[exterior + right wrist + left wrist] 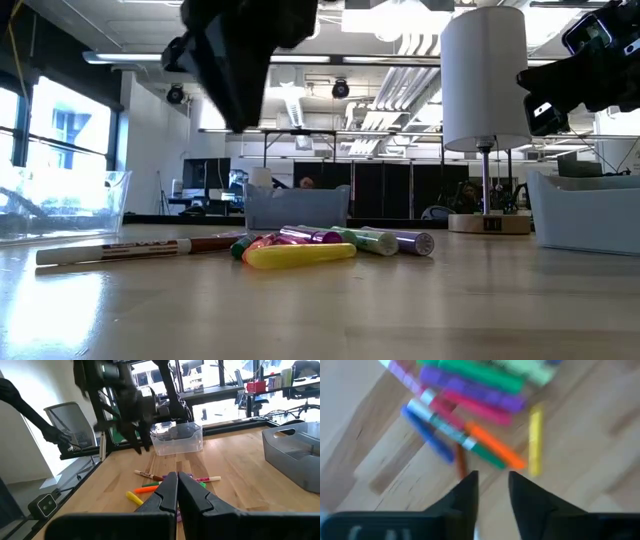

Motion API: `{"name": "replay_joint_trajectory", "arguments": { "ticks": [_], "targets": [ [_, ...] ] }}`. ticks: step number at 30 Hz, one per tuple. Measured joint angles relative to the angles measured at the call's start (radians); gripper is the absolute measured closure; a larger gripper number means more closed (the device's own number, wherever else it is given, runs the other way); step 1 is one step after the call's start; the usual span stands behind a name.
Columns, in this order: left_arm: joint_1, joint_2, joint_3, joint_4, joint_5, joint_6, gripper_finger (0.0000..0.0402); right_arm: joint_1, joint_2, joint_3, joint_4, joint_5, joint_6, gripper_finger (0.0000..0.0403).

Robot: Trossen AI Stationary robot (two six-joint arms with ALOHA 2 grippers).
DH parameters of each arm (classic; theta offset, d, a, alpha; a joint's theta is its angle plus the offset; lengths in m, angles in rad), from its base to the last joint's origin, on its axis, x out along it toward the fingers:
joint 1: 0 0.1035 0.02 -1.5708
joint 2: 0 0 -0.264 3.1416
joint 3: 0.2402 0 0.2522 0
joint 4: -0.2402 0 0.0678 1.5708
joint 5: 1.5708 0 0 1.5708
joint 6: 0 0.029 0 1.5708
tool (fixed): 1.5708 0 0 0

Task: Pick & Place Markers
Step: Put the white and brown marker into the transparent bin

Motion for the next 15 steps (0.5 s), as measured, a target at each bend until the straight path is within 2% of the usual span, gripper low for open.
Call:
{"name": "replay_joint_trajectory", "arguments": {
  "ticks": [6, 9, 15],
  "targets": [
    [0.000, 0.037, -0.002, -0.042, 0.032, -0.053, 0.0230, 0.000, -0.001, 0.000, 0.000, 0.000, 0.000, 0.0402],
    [0.013, 0.074, 0.002, -0.029, 0.107, -0.057, 0.0224, 0.000, -0.001, 0.000, 0.000, 0.000, 0.000, 0.0402],
    [0.005, 0.143, -0.017, -0.081, 0.144, -0.007, 0.0222, 0.000, -0.001, 0.000, 0.000, 0.001, 0.000, 0.0402]
  ]
}}
